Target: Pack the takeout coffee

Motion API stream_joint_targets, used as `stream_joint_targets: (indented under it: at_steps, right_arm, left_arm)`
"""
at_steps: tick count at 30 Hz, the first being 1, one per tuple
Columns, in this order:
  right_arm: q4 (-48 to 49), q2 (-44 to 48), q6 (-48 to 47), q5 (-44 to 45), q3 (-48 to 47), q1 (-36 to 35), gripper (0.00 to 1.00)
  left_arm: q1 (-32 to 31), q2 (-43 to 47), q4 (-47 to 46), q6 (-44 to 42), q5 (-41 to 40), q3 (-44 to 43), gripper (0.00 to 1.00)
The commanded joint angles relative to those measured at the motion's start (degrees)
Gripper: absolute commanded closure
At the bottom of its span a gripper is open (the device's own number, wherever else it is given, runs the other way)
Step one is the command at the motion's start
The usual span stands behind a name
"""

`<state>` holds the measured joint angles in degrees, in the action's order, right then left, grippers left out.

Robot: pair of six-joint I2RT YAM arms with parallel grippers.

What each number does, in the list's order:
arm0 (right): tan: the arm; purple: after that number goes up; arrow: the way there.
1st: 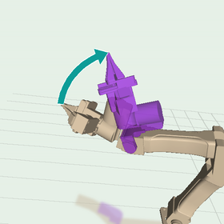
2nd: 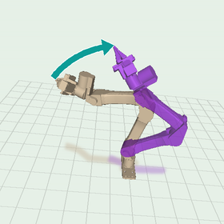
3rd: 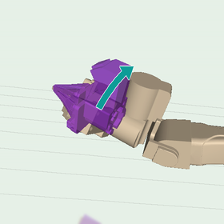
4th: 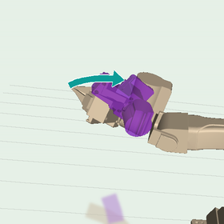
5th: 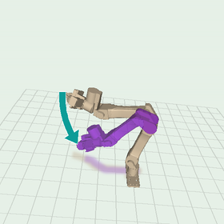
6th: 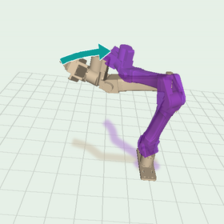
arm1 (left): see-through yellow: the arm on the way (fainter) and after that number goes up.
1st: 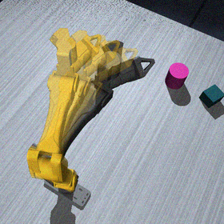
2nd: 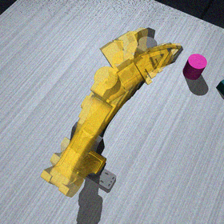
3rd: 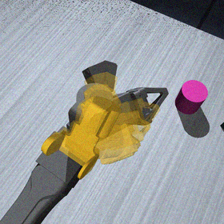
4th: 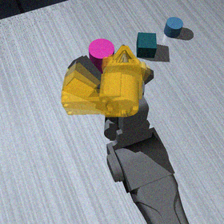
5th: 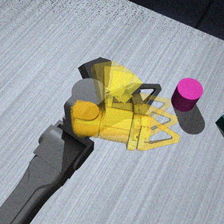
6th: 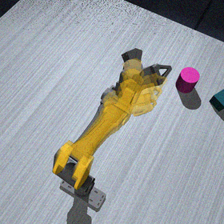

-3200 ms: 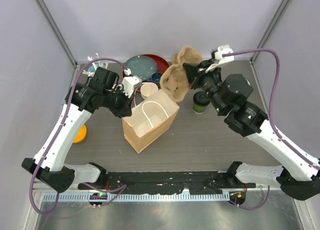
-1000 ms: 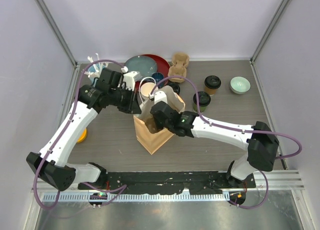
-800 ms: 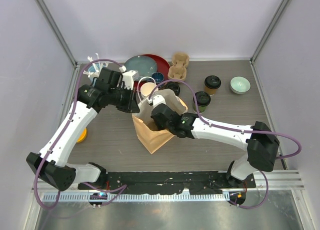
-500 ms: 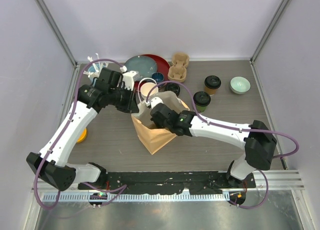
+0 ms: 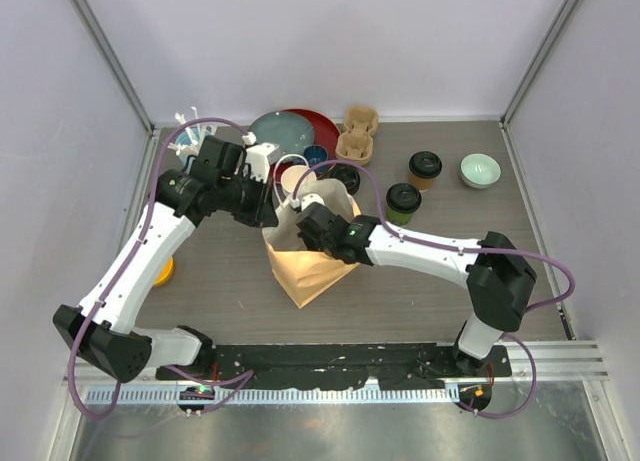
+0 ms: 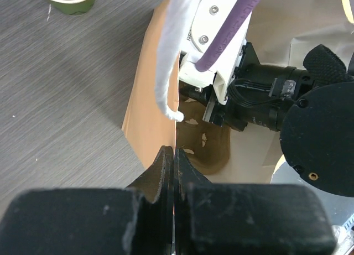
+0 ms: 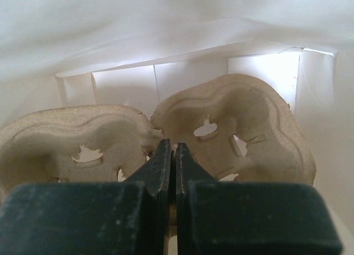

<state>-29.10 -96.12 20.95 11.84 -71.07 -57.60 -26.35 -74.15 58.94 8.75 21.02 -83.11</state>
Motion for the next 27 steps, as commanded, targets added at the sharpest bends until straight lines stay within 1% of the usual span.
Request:
stream_joint_targets:
  at_steps: [1,4,6,8,9,10,11,12,14,15,16,18,21,27]
  right_arm:
    - [-1.75,-3.64,1.91,-0.49,2.95,0.56,0.99]
    - [-1.57,-2.68,0.59,-0.59,3.92,0.56,0.99]
    - [-3.84,-3.2,-0.47,-1.11,3.22,0.56,0.99]
    - [-6.83,-5.29,-1.43,-0.68,0.51,0.56,0.95]
    - [-8.58,-5.66,-1.61,-0.67,-0.12,0.56,0.89]
    - [-8.95,-5.84,-1.61,-0.67,-0.47,0.56,0.72]
    - [-9.13,-5.4,-1.79,-1.02,-1.0,0.65,0.66]
    - [-9.04,-5.05,-1.7,-1.2,-1.26,0.56,0.52]
    - [-8.95,-4.26,-1.7,-1.29,-2.66,0.65,0.47]
    - [-8.95,-3.39,-1.79,-1.29,-3.19,0.56,0.43]
    - [-8.95,-2.85,-1.79,-1.11,-4.16,0.65,0.41]
    - [-8.87,-1.37,-1.96,-1.03,-5.22,0.56,0.32]
    - [-7.73,1.27,-2.67,0.37,-6.89,0.48,0.27]
    - [-2.11,7.34,-4.86,2.84,-8.12,0.39,0.23]
  left_arm:
    - [-0.19,1.9,-2.86,-0.66,-0.61,-2.58,1.0]
    - [-0.28,1.82,-3.65,-1.8,-4.21,-2.15,1.0]
    - [-0.28,1.38,-3.74,-2.42,-4.32,-1.88,1.0]
    - [-0.28,1.11,-3.74,-3.04,-2.57,-1.44,1.0]
    - [-0.28,1.11,-3.83,-3.04,-2.12,-1.27,1.0]
    - [-0.28,1.03,-3.74,-2.95,-1.86,-1.09,1.0]
    - [-0.28,1.02,-3.65,-3.04,-1.16,-1.0,1.0]
    - [-0.28,1.02,-3.65,-3.13,-0.63,-0.91,1.0]
    - [-0.28,1.02,-3.22,-3.92,1.04,-1.0,1.0]
    - [-0.37,1.02,-2.69,-4.18,1.48,-1.09,1.0]
    - [-0.46,1.2,-2.34,-4.44,1.66,-1.26,1.0]
    - [-0.55,1.29,-1.64,-5.15,1.4,-1.44,1.0]
    - [-0.55,1.55,-0.67,-6.29,0.52,-1.53,1.0]
    - [-0.55,1.55,1.0,-8.49,-0.71,-1.61,1.0]
